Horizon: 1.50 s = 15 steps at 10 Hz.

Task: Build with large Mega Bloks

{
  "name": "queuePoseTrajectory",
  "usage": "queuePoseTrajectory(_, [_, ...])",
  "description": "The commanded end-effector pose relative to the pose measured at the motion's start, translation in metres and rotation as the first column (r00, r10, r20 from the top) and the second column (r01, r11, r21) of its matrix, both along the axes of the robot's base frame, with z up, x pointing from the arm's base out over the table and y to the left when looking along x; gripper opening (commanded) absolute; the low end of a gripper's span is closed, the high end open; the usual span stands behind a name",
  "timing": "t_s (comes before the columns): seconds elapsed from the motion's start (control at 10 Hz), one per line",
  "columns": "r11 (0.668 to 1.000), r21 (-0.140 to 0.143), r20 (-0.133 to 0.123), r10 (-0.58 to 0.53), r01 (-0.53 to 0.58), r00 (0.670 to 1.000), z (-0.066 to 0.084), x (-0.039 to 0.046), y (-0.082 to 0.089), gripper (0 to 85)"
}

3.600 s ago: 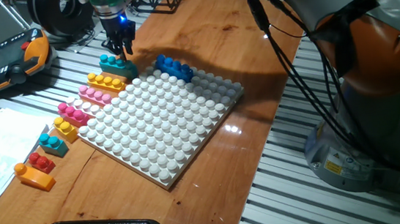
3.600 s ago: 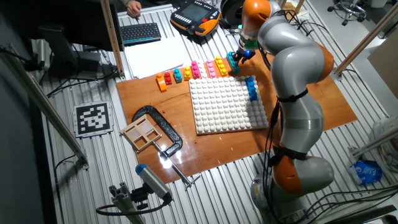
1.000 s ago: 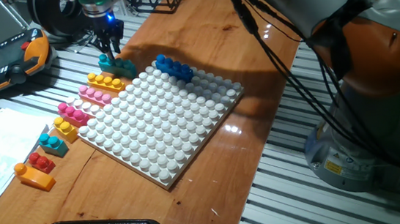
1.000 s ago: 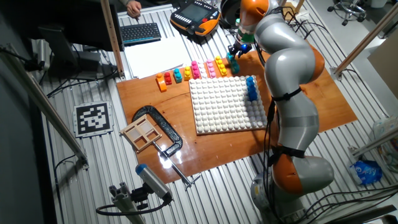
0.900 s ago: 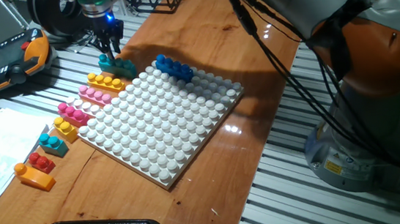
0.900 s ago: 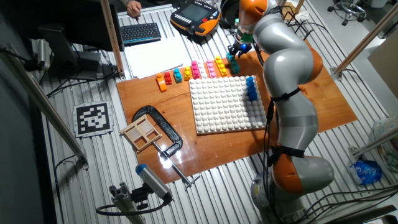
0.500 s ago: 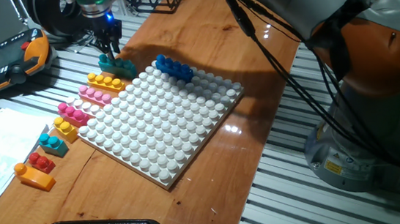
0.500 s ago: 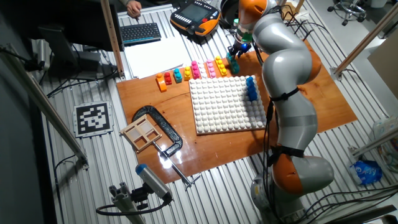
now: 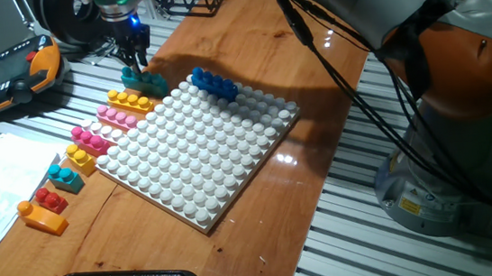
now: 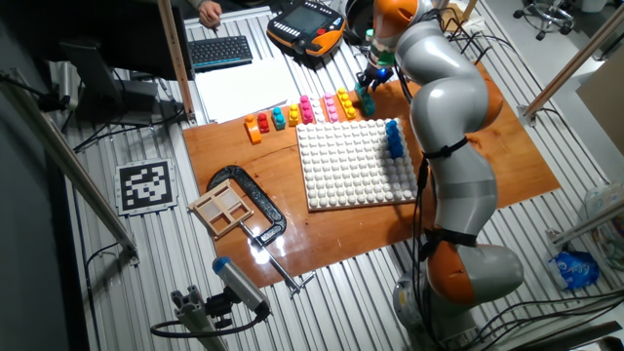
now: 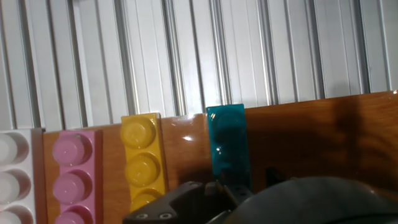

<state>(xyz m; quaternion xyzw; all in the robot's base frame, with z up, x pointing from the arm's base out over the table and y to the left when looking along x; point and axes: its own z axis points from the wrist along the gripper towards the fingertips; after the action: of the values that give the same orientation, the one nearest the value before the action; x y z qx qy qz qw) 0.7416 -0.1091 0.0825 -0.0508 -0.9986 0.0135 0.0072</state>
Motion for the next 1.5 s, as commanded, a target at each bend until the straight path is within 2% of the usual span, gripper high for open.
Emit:
queuePoseTrajectory(0.0, [1.000,0.000,-0.002,-0.006,0.006,1.000,0.000,0.0002,0.003,34.0])
queuePoseTrajectory(0.6, [1.000,-0.002,-0.003,-0.016,0.016,1.000,0.003,-0.0002,0.005,34.0])
queuePoseTrajectory(1.0, [1.000,-0.007,0.006,-0.005,0.005,1.000,-0.007,0.0056,0.001,34.0])
queuePoseTrajectory(1.4, [1.000,-0.004,0.017,-0.011,0.011,1.000,-0.017,0.0045,0.004,34.0])
